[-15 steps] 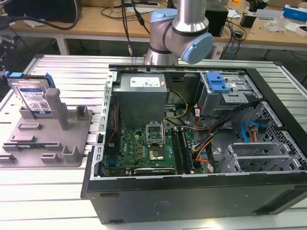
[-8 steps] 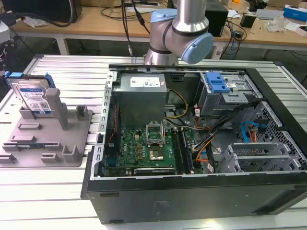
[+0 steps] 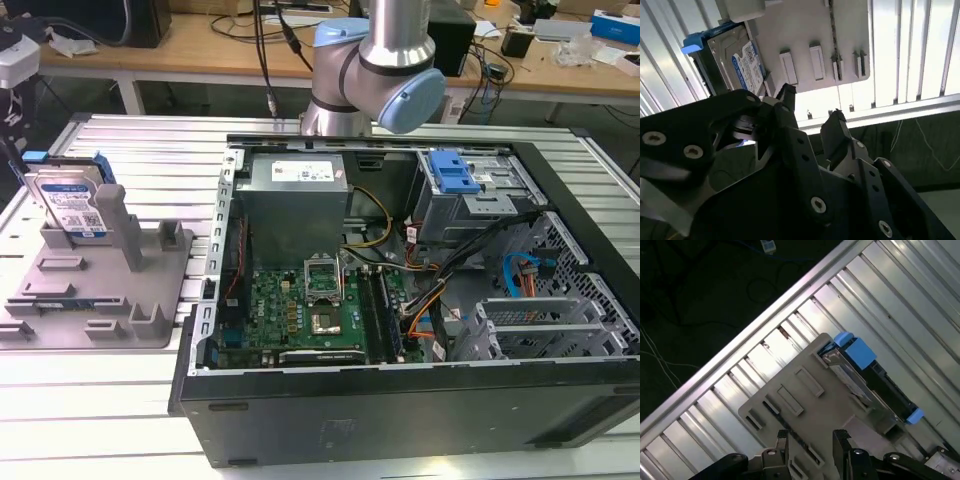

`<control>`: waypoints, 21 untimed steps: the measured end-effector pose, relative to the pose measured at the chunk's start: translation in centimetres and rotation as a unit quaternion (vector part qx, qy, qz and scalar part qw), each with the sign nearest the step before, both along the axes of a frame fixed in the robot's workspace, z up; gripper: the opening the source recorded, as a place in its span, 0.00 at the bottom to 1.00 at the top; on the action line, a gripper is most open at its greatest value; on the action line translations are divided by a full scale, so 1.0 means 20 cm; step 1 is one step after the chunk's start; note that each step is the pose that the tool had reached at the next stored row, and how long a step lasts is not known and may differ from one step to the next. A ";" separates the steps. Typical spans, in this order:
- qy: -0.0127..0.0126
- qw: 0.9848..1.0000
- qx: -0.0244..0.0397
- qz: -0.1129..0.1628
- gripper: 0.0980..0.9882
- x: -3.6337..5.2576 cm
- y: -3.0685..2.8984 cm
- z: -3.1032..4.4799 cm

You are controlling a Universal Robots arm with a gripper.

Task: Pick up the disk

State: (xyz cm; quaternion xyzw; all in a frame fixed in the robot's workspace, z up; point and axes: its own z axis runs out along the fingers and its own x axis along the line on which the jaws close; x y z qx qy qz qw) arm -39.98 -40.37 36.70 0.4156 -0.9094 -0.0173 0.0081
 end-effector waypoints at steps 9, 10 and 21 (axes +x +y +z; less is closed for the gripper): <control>0.000 0.995 0.000 0.101 0.43 0.000 0.000 -0.005; 0.000 0.994 0.000 0.111 0.43 0.000 0.000 -0.005; 0.000 0.970 0.000 0.242 0.43 0.002 0.000 -0.007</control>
